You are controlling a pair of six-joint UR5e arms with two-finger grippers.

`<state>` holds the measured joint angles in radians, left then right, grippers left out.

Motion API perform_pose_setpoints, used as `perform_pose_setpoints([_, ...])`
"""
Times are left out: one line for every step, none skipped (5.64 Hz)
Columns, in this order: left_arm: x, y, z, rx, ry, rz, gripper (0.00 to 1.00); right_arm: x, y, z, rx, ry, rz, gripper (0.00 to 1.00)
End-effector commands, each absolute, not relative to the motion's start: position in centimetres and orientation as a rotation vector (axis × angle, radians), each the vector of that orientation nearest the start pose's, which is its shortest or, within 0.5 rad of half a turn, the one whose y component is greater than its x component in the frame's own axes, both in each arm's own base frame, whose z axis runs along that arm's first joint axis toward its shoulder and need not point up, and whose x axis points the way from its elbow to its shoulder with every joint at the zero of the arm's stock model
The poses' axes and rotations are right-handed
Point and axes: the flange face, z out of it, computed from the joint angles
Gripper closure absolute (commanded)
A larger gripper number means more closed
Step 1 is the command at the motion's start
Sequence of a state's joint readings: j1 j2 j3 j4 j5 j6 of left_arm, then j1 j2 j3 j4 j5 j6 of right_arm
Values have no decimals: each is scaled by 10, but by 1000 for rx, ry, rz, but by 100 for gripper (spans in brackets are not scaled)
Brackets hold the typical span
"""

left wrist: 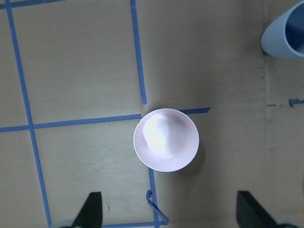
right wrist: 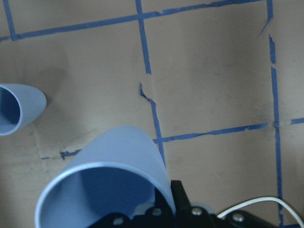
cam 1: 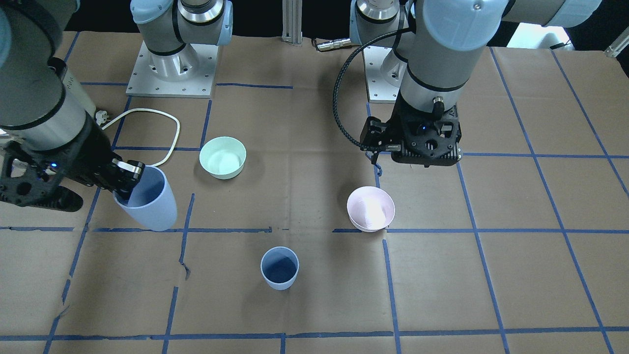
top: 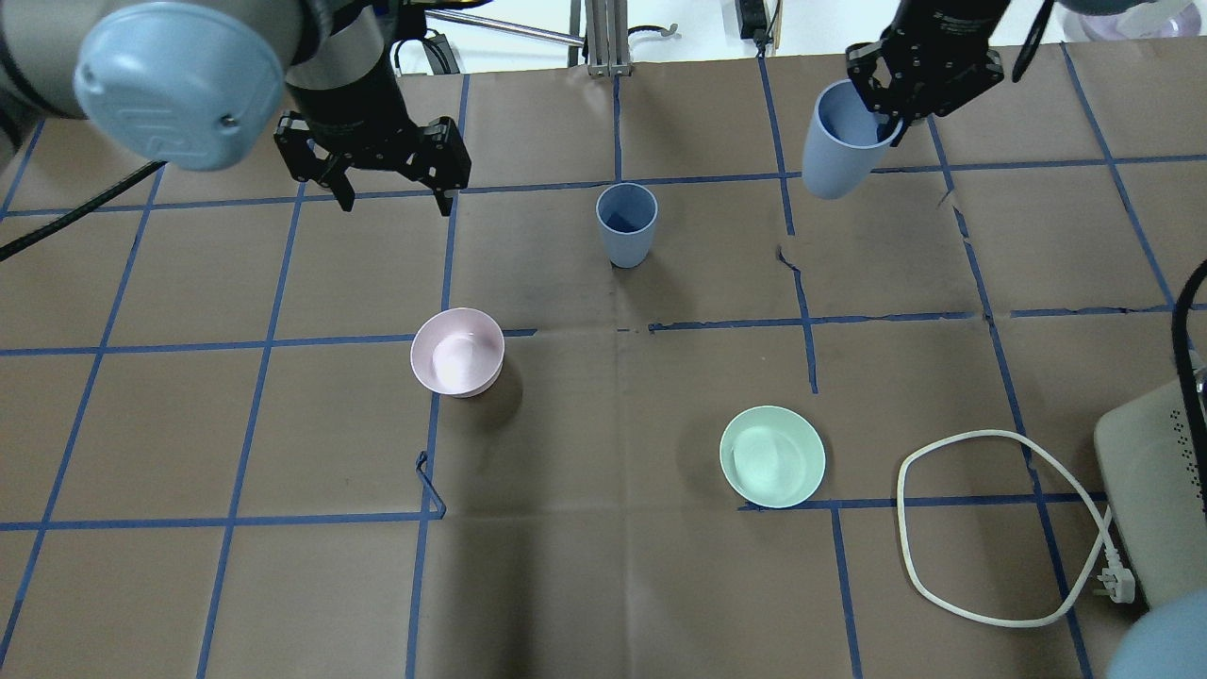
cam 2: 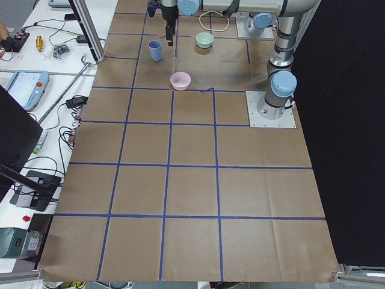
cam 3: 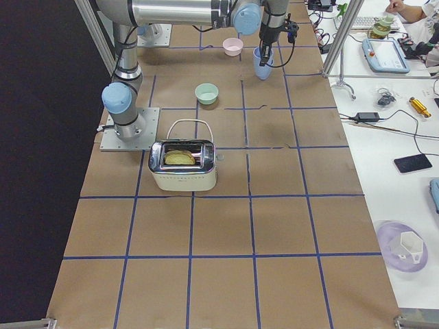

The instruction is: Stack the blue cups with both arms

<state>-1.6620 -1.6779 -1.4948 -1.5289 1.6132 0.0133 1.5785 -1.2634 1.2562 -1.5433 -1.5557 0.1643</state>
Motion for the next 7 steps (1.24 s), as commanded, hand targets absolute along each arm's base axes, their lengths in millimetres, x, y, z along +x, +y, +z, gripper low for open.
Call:
perform_pose_setpoints([-162, -485, 496, 166, 3105, -65, 0, 258, -630, 456, 379, 3101, 1, 96])
perform_pose_setpoints([-166, -495, 491, 101, 3118, -47, 0, 306, -625, 440, 414, 3091, -18, 96])
perform_pose_setpoints([-165, -496, 495, 100, 3116, -59, 0, 331, -622, 428, 458, 3078, -29, 96])
perform_pose_setpoints([-167, -495, 491, 91, 3121, -47, 0, 331, -629, 411, 425, 3094, -18, 96])
perform_pose_setpoints([-167, -491, 497, 65, 3134, -44, 0, 328, -641, 393, 385, 3101, -28, 96])
perform_pose_setpoints([-167, -490, 497, 65, 3134, -25, 0, 329, -647, 381, 394, 3102, -24, 96])
perform_pose_setpoints([-166, -490, 497, 65, 3131, -27, 0, 331, -653, 365, 395, 3106, -6, 96])
